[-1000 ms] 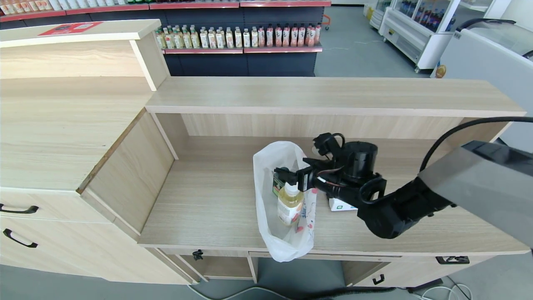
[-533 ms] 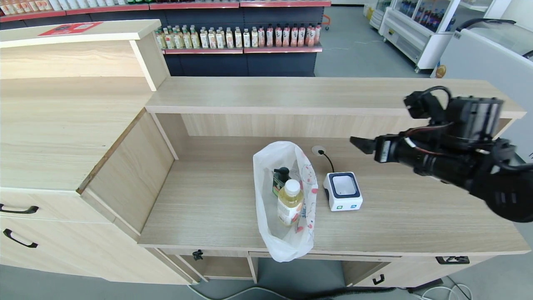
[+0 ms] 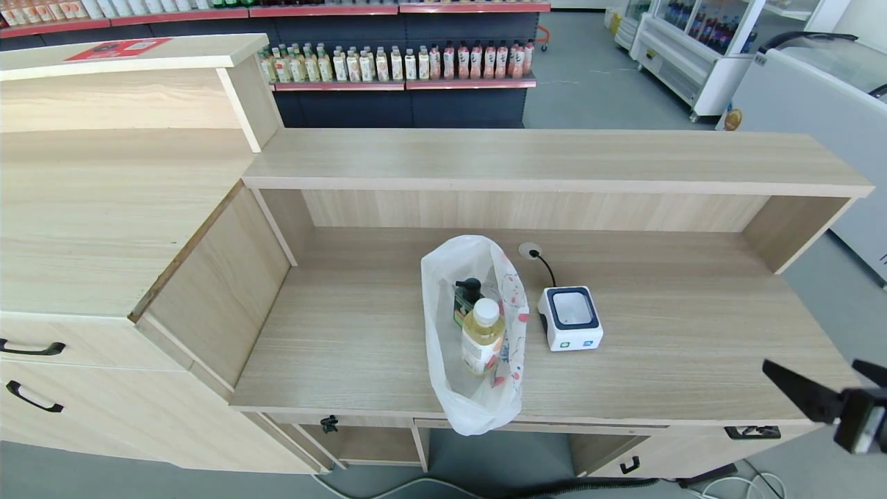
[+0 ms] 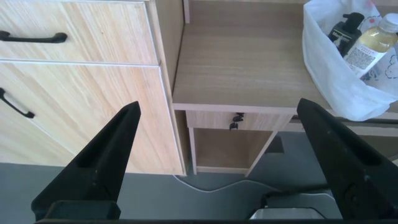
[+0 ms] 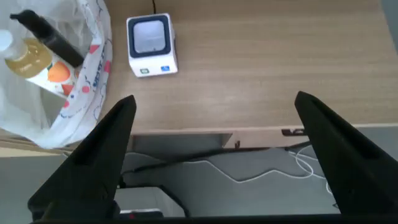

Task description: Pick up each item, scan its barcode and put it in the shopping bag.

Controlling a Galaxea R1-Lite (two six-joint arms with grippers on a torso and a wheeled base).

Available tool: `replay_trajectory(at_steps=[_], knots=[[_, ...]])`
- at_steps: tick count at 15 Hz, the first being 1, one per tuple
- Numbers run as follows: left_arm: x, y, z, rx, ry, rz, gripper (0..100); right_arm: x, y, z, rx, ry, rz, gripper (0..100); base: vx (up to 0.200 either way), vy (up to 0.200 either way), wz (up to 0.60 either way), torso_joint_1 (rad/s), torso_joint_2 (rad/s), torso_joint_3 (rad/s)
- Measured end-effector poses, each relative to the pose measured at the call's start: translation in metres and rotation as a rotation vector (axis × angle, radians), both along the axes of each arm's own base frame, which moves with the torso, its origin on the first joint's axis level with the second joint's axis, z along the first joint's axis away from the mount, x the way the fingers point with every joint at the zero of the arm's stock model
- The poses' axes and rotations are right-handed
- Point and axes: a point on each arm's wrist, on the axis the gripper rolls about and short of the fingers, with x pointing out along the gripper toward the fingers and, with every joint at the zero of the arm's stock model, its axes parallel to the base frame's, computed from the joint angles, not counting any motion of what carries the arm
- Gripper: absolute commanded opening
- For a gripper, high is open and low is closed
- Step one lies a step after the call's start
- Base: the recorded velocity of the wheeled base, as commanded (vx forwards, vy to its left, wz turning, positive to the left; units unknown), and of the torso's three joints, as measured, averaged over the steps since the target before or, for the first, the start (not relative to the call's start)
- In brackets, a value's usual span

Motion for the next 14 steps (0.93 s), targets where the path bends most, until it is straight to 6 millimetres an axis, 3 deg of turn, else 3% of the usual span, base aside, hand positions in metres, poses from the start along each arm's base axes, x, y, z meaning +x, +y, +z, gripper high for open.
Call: replay_trajectory(at_steps=[3, 7, 9, 14], knots=[[0.0, 0.0, 0.0, 0.0, 0.0, 0.0, 100, -0.058, -0.005, -0.034, -0.019, 0.013, -0.02, 100, 0.0, 0.0, 0.0, 0.0, 0.0, 0.0], [0.0, 0.0, 0.0, 0.0, 0.0, 0.001, 100, -0.109, -0.007, -0.061, -0.046, -0.072, -0.036, 100, 0.0, 0.0, 0.0, 0.0, 0.0, 0.0], [0.0, 0.0, 0.0, 0.0, 0.0, 0.001, 100, -0.123, -0.007, -0.075, -0.031, -0.11, -0.006, 100, 0.0, 0.0, 0.0, 0.0, 0.0, 0.0], [0.0, 0.0, 0.0, 0.0, 0.0, 0.0, 100, -0.132, -0.007, -0.077, -0.007, -0.218, -0.008, 100, 0.0, 0.0, 0.0, 0.0, 0.0, 0.0]])
